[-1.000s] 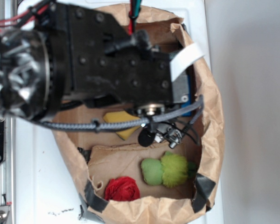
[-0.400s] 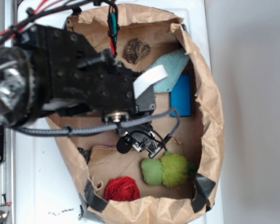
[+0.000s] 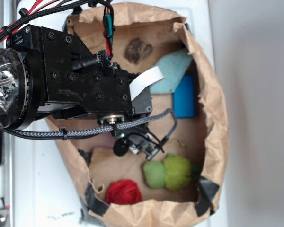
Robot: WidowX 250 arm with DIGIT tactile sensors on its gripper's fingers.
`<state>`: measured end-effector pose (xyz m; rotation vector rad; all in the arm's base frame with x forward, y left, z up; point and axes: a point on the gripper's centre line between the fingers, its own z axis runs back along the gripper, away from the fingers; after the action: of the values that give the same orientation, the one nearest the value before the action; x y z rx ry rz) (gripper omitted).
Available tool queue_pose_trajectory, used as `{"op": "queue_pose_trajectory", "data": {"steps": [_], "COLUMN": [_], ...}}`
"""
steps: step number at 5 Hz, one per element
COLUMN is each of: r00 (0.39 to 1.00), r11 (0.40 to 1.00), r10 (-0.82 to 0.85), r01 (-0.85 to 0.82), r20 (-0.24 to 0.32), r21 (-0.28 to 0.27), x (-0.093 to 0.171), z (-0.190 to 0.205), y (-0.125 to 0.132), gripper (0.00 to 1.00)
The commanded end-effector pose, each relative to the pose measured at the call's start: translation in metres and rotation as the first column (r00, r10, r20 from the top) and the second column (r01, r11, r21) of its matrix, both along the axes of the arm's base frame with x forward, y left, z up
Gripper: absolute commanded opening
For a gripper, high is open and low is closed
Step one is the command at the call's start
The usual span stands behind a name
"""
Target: Grab the green sponge.
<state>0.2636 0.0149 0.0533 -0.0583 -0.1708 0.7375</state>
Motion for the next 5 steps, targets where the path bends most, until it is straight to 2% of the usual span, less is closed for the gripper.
{"op": "queue_pose_trajectory", "data": {"steps": [1, 3, 5], "r00": [0.998, 0.997, 0.994], "r11": [1.000, 1.000, 0.999], "r10": [0.001, -0.007, -0.030], "r01": [-0.001, 0.007, 0.025], "r20": [0.068, 0.072, 0.107], "r21": [0.007, 0.004, 0.043], "x": [0.013, 0.011, 0.012], "z": [0.007, -0.005, -0.016], "y": [-0.008, -0.016, -0.021], "gripper": [1.00, 1.00, 1.00]}}
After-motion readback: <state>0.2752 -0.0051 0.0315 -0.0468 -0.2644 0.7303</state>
